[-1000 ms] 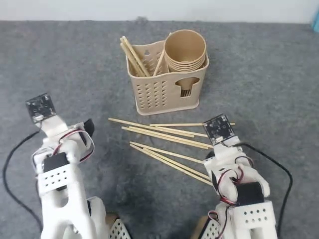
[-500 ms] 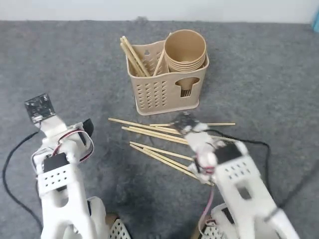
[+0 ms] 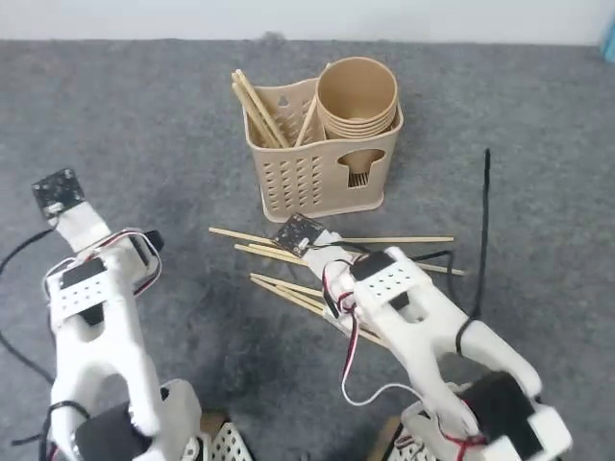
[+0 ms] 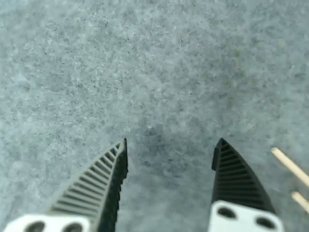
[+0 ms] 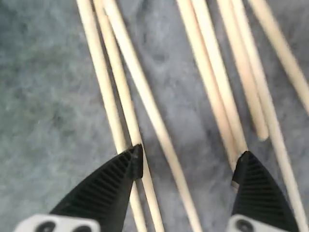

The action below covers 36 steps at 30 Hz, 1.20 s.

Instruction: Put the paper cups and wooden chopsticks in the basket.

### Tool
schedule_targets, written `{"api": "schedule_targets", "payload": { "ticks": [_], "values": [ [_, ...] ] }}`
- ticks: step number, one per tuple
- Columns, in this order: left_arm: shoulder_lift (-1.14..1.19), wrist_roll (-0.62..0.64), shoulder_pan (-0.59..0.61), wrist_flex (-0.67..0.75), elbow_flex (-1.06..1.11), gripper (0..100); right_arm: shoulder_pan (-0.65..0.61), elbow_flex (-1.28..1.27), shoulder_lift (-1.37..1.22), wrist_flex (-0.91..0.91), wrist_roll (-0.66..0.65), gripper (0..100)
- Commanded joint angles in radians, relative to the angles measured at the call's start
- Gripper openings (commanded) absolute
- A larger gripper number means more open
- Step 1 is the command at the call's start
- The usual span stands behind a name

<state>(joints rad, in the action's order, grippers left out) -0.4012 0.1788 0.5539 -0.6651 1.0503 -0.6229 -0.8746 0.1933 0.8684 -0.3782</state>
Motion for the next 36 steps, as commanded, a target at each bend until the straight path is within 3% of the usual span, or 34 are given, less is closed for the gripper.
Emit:
{"api": "schedule_targets", "payload": {
  "ticks": [1, 10, 16, 18, 25, 36],
  "values": [
    [0.002, -0.005, -0.018, 0.026, -0.045, 27, -0.004, 0.044, -0.044, -0.091, -0.02, 29.7],
    [0.002, -0.005, -0.018, 0.058, -0.039, 27, -0.005, 0.052, -0.087, -0.154, -0.061, 27.1],
    [0.002, -0.005, -0.018, 0.06, -0.039, 27, -0.007, 0.049, -0.076, -0.153, -0.061, 0.0],
    [0.002, -0.005, -0.018, 0.06, -0.039, 27, -0.007, 0.049, -0.076, -0.153, -0.061, 3.8],
    [0.002, -0.005, -0.018, 0.06, -0.039, 27, -0.025, 0.048, 0.012, -0.099, -0.061, 0.7],
    [0.003, -0.005, -0.015, 0.06, -0.039, 27, -0.074, 0.048, 0.641, 0.173, -0.02, 0.7]
  ]
}}
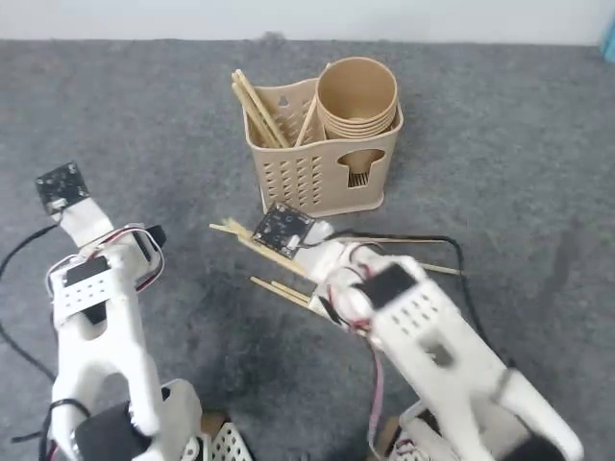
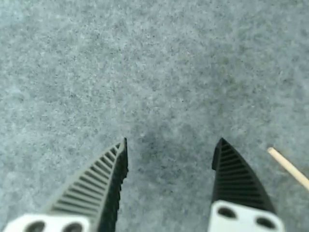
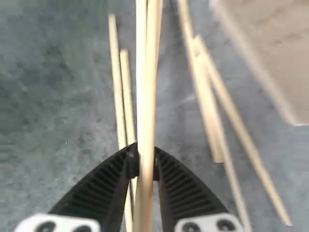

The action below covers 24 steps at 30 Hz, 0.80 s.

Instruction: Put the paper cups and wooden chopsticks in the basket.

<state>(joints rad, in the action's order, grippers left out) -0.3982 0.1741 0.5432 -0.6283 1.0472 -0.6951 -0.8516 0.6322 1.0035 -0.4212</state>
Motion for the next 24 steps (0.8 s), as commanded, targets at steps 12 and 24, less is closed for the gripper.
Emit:
{"api": "schedule_targets", "payload": {
  "ticks": [12, 24],
  "values": [
    [0.003, 0.0, -0.002, 0.02, -0.035, 27, 0.047, -0.255, 0.268, 0.015, -0.038, 0.7],
    [0.005, 0.0, -0.002, 0.02, -0.035, 27, 0.107, -0.428, 0.11, -0.159, -0.089, 20.3]
  ]
}}
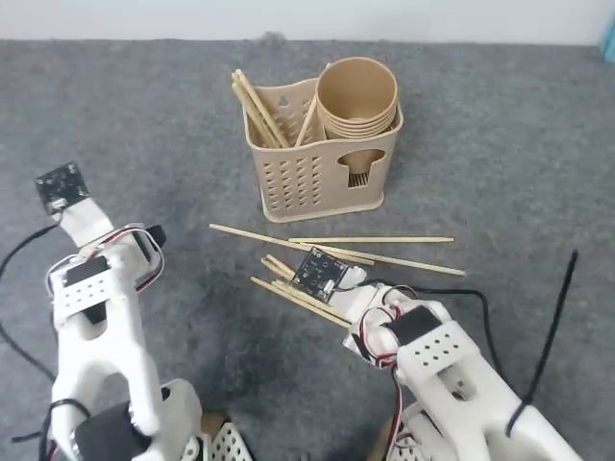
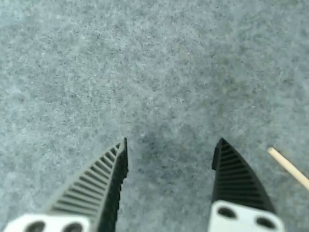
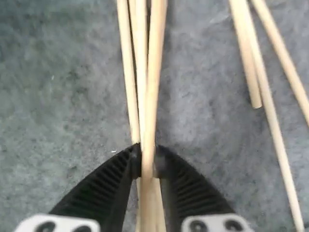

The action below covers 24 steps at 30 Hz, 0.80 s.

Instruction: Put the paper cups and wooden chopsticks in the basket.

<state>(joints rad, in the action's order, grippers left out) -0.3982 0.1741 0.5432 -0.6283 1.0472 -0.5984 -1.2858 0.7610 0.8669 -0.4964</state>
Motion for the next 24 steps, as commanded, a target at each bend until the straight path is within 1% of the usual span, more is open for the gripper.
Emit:
{"api": "schedule_targets", "payload": {
  "ticks": [1, 9, 14, 16, 20, 24],
  "values": [
    [0.005, 0.0, -0.002, 0.02, -0.035, 27, 0.01, 0.011, -0.025, -0.022, -0.014, 21.7],
    [0.006, 0.0, -0.002, 0.02, -0.035, 27, 0.002, 0.11, -0.027, -0.022, -0.014, 13.3],
    [0.006, 0.0, -0.002, 0.02, -0.035, 27, 0.004, 0.186, -0.036, -0.022, -0.009, 12.8],
    [0.006, 0.0, -0.002, 0.02, -0.035, 27, 0.004, 0.207, -0.038, -0.03, 0.031, 12.8],
    [0.006, 0.0, -0.002, 0.021, -0.035, 27, 0.005, 0.203, -0.042, -0.122, 0.097, 12.9],
    [0.006, 0.0, -0.002, 0.021, -0.035, 27, 0.005, 0.199, -0.131, -0.191, 0.103, 13.0]
  ]
}}
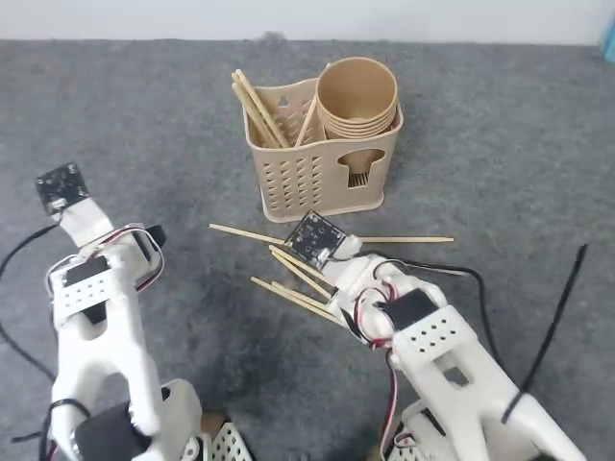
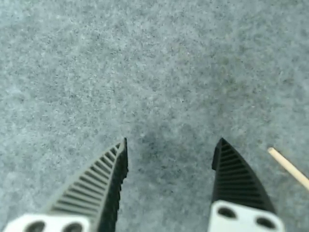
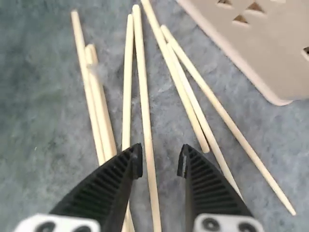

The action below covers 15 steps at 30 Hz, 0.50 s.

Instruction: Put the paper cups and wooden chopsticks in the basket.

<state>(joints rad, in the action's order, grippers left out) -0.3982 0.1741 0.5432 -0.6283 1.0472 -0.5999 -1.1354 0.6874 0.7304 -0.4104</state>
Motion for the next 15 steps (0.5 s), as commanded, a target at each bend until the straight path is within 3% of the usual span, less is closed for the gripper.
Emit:
{"api": "schedule_targets", "payload": {
  "ticks": [1, 8, 13, 15],
  "values": [
    [0.006, 0.0, -0.002, 0.021, -0.035, 27, 0.007, 0.052, -0.097, -0.076, 0.017, 13.0],
    [0.006, 0.0, -0.002, 0.021, -0.035, 27, 0.01, 0.086, -0.4, -0.243, 0.018, 12.7],
    [0.006, 0.0, -0.002, 0.023, -0.035, 27, 0.012, 0.195, -0.524, -0.18, 0.02, 12.0],
    [0.006, 0.0, -0.002, 0.023, -0.035, 27, 0.008, 0.221, -0.529, -0.133, 0.021, 6.1]
  ]
}}
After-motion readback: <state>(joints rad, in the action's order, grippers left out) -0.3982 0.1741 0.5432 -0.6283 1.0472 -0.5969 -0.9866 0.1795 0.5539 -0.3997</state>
